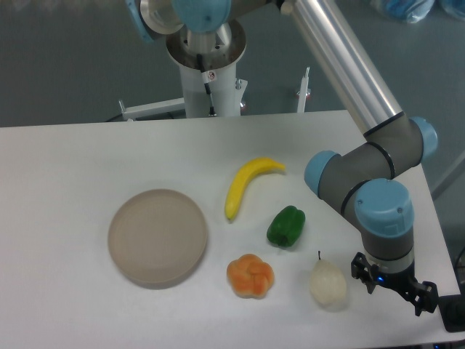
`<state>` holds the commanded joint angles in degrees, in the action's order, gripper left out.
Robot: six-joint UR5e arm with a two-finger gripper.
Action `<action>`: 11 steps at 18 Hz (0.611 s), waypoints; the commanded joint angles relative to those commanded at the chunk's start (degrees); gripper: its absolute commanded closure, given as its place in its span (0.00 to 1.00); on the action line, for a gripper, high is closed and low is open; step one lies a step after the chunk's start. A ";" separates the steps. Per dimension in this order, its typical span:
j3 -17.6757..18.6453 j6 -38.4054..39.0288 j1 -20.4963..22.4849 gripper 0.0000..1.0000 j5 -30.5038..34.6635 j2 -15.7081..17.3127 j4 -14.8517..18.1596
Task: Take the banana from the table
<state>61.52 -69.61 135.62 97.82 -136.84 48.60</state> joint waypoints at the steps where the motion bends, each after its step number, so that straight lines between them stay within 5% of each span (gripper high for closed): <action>1: 0.09 0.09 0.00 0.00 0.09 0.00 -0.09; 7: 1.93 1.14 0.00 0.00 0.53 2.10 0.09; 11: 7.63 0.97 0.70 0.00 0.18 7.98 1.40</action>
<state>69.15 -68.64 136.32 98.00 -128.87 50.01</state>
